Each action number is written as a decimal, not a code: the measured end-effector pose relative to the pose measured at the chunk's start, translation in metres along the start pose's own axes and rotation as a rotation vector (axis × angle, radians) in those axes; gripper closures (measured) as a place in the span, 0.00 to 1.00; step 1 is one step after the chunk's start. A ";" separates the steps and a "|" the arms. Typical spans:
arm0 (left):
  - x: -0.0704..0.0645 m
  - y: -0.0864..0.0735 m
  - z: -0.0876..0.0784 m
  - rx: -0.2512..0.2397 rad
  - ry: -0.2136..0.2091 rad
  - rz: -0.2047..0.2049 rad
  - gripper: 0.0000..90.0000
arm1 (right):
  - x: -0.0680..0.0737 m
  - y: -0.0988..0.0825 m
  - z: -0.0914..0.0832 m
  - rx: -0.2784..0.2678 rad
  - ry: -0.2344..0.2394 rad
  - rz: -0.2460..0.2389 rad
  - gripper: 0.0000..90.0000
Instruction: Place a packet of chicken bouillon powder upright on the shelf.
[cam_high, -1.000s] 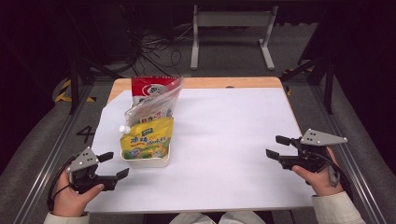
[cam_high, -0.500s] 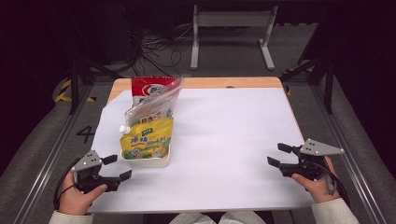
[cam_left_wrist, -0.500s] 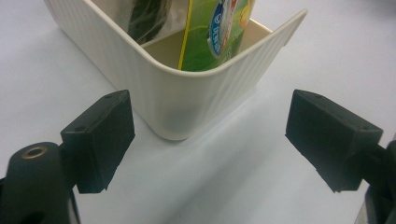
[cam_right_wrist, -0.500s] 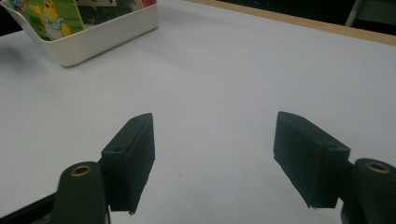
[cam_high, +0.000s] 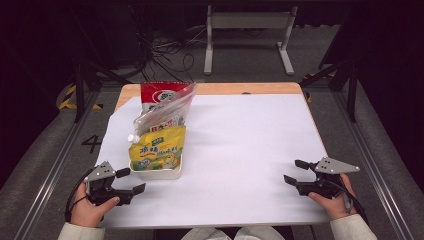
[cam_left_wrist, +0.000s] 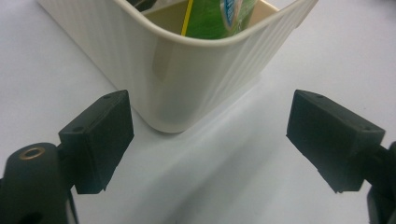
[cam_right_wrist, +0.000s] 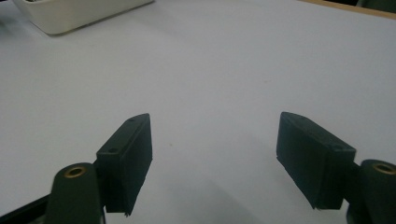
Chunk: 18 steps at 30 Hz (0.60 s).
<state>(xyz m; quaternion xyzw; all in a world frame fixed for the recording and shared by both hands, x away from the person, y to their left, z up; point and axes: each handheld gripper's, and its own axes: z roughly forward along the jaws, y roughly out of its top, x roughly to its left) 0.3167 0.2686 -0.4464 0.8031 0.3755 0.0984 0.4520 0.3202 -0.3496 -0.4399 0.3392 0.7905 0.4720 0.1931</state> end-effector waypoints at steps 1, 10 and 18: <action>0.000 0.000 0.001 0.000 0.002 0.000 0.17 | -0.001 -0.002 0.001 0.002 -0.001 0.005 0.29; 0.002 -0.004 0.009 0.018 0.013 0.003 0.14 | 0.003 -0.009 0.009 0.036 -0.010 -0.013 0.27; 0.003 -0.004 0.011 0.022 0.026 0.008 0.13 | 0.004 -0.008 0.008 0.027 -0.008 -0.012 0.25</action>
